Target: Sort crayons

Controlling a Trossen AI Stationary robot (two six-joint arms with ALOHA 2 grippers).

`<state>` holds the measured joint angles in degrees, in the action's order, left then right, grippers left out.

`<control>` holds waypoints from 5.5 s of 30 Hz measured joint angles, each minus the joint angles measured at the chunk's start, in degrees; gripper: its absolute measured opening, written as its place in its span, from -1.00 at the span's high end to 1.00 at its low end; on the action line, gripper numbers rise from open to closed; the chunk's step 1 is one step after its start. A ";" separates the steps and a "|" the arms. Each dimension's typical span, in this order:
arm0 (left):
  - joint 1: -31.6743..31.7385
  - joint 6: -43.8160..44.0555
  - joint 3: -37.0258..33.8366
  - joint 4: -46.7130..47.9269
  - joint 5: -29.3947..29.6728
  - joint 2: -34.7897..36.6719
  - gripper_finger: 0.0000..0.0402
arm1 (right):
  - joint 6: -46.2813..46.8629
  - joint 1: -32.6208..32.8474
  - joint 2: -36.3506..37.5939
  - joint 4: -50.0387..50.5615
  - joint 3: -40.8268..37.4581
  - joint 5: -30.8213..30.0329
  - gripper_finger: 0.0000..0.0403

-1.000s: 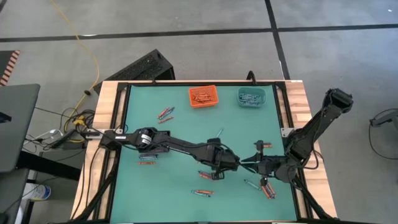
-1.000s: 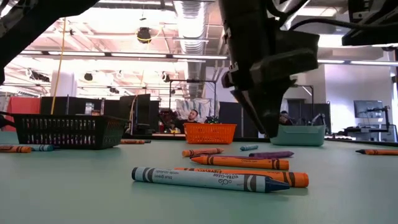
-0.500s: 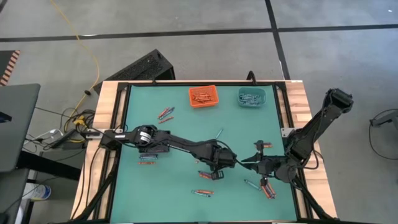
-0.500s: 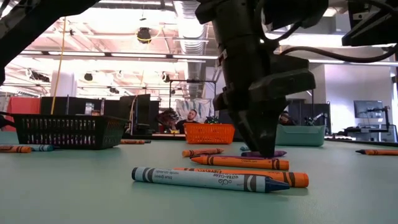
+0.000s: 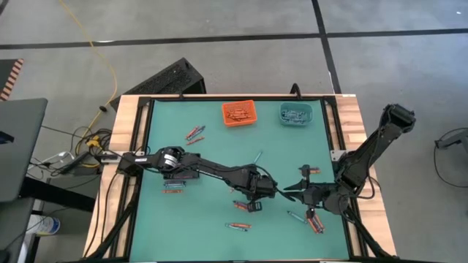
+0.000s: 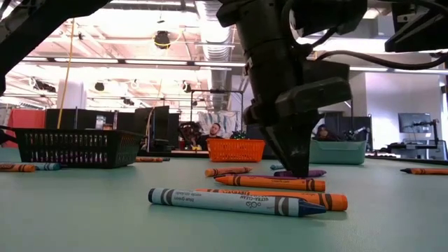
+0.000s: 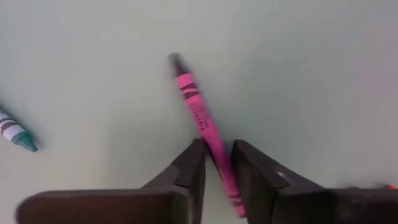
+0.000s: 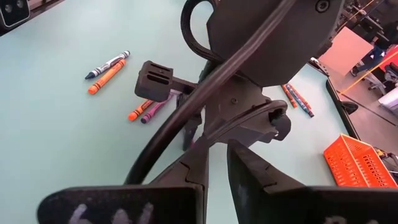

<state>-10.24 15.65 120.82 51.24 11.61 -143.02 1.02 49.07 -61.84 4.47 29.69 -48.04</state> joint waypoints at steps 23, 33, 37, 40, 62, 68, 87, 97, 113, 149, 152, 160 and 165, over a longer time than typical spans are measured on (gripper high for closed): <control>-0.97 -5.94 -0.04 -1.22 2.49 0.94 0.93 | 0.02 -0.01 0.00 0.02 0.00 -0.01 0.68; -1.96 -4.96 -1.21 10.30 12.27 9.84 0.92 | 0.03 0.01 -0.01 0.43 0.00 -0.01 0.68; -2.75 -2.27 -3.64 15.45 16.35 13.77 0.92 | 0.04 0.00 -0.01 0.49 0.00 0.01 0.68; -3.60 0.23 -7.39 16.59 18.18 19.45 0.92 | 0.09 0.00 -0.01 0.58 0.00 0.00 0.68; -10.35 20.95 -64.60 8.42 21.18 64.26 0.92 | 0.61 -0.10 -0.01 0.87 -0.02 0.03 0.68; -8.64 23.05 -75.01 5.28 16.09 68.23 0.92 | 0.59 -0.10 -0.01 0.83 -0.02 0.01 0.68; -7.50 17.58 -81.54 -3.22 8.17 68.32 0.81 | 0.48 -0.12 -0.01 0.85 -0.02 0.01 0.68; -7.50 11.15 -78.82 -2.05 8.16 68.30 0.39 | 0.50 -0.11 -0.01 0.66 -0.02 0.00 0.68; -8.77 15.33 -61.19 -3.62 -4.11 68.30 0.29 | 0.50 -0.12 -0.01 0.78 -0.02 -0.01 0.68; -22.49 28.72 -83.70 -15.59 2.78 67.87 0.29 | 0.52 -0.11 -0.03 1.11 -0.02 0.01 0.68; -22.43 26.08 -83.70 -16.39 4.07 67.87 0.29 | 0.52 -0.10 -0.03 1.14 -0.02 -0.01 0.68; -20.92 25.30 -83.70 -15.85 4.38 67.89 0.37 | 0.50 -0.10 -0.03 1.14 -0.02 0.01 0.68; -20.15 25.28 -83.70 -15.85 5.26 67.89 0.52 | 0.50 -0.11 -0.03 1.14 -0.02 0.01 0.68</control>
<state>-30.39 40.93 37.12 35.40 16.87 -75.13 1.52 48.97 -61.87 5.61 29.67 -48.03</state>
